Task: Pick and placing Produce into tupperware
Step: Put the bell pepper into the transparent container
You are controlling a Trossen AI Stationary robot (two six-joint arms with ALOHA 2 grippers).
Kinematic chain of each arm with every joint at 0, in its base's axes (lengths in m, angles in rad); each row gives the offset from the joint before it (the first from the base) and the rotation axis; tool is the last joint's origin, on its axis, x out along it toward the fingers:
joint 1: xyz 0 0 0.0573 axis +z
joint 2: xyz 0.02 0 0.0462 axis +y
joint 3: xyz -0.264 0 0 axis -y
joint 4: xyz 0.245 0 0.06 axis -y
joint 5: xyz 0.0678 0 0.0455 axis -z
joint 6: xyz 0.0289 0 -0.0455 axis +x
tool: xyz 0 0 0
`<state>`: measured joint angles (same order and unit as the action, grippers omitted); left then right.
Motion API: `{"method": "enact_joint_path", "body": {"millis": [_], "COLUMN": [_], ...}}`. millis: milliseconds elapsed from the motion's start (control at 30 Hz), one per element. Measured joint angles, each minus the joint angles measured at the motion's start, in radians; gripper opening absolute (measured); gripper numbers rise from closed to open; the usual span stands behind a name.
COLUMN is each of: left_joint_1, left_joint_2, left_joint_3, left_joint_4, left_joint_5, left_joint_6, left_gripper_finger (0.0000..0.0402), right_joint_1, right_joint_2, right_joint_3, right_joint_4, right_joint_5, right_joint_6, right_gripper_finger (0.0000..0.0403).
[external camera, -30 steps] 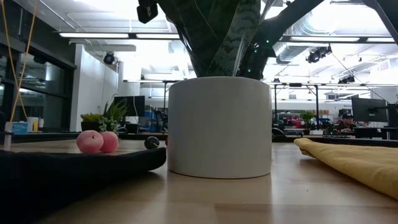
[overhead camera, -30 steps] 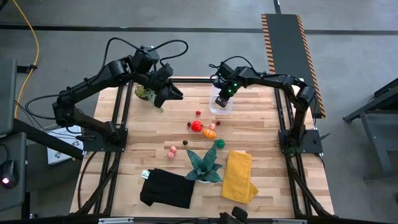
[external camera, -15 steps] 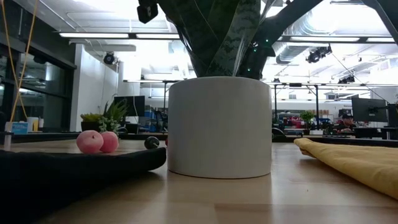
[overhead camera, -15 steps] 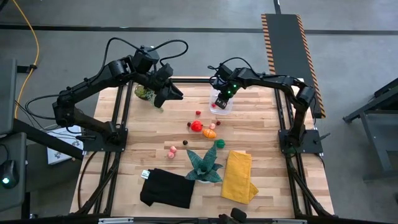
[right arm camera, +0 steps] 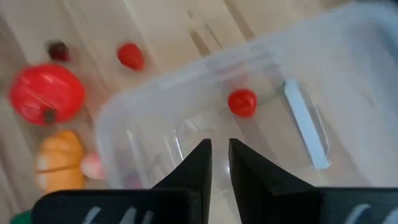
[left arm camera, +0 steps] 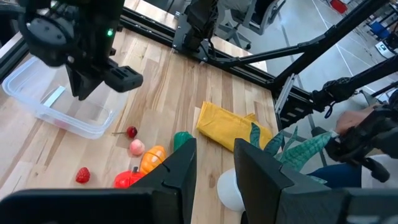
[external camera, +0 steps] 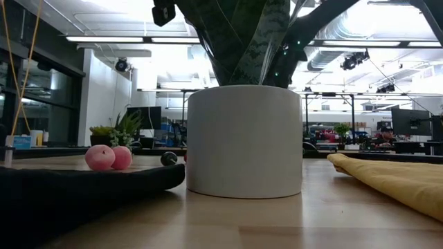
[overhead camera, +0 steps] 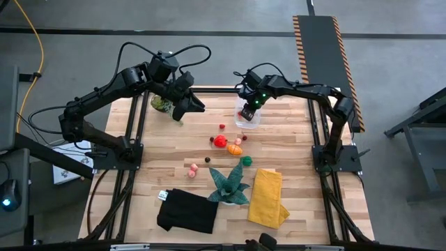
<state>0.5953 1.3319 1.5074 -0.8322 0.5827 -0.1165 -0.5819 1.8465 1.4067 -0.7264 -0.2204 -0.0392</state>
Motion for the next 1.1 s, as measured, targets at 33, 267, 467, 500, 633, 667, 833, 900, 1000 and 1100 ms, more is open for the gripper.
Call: {"method": "enact_joint_path", "body": {"millis": [33, 267, 467, 500, 633, 667, 833, 900, 1000, 1100], "left_joint_1": [0.0, 0.0, 0.0, 0.0, 0.0, 0.0, 0.0, 0.0, 0.0, 0.0], "left_joint_2": [0.0, 0.0, 0.0, 0.0, 0.0, 0.0, 0.0, 0.0, 0.0, 0.0], "left_joint_3": [0.0, 0.0, 0.0, 0.0, 0.0, 0.0, 0.0, 0.0, 0.0, 0.0], "left_joint_4": [0.0, -0.001, -0.001, -0.001, -0.001, -0.001, -0.002, -0.002, -0.002, -0.006], "left_joint_5": [0.0, 0.0, 0.0, -0.002, -0.018, -0.019, -0.019, -0.019, -0.025, -0.039], "left_joint_6": [0.0, 0.002, 0.012, 0.012, 0.012, 0.012, 0.012, 0.012, 0.012, 0.012], "left_gripper_finger": [0.0095, 0.0095, 0.0095, 0.0095, 0.0095, 0.0095, 0.0095, 0.0095, 0.0095, 0.0095], "right_joint_1": [0.0, 0.0, 0.0, 0.0, 0.0, 0.0, 0.003, 0.012, 0.039, 0.081], "right_joint_2": [-0.011, -0.124, -0.234, -0.252, -0.328, -0.349, -0.45, -0.484, -0.526, -0.553], "right_joint_3": [0.0, 0.0, 0.0, 0.0, 0.0, 0.0, 0.0, 0.0, 0.0, 0.0], "right_joint_4": [0.003, 0.014, 0.012, 0.009, -0.007, -0.011, -0.078, -0.135, -0.236, -0.316], "right_joint_5": [-0.002, -0.019, -0.023, -0.023, -0.037, -0.043, -0.154, -0.182, -0.191, -0.192], "right_joint_6": [0.005, 0.005, 0.005, 0.005, 0.005, 0.006, 0.006, 0.001, -0.036, -0.065], "right_gripper_finger": [0.0046, 0.0046, 0.0046, 0.0046, 0.0051, 0.0053, 0.0074, 0.0089, 0.0116, 0.0145]}}
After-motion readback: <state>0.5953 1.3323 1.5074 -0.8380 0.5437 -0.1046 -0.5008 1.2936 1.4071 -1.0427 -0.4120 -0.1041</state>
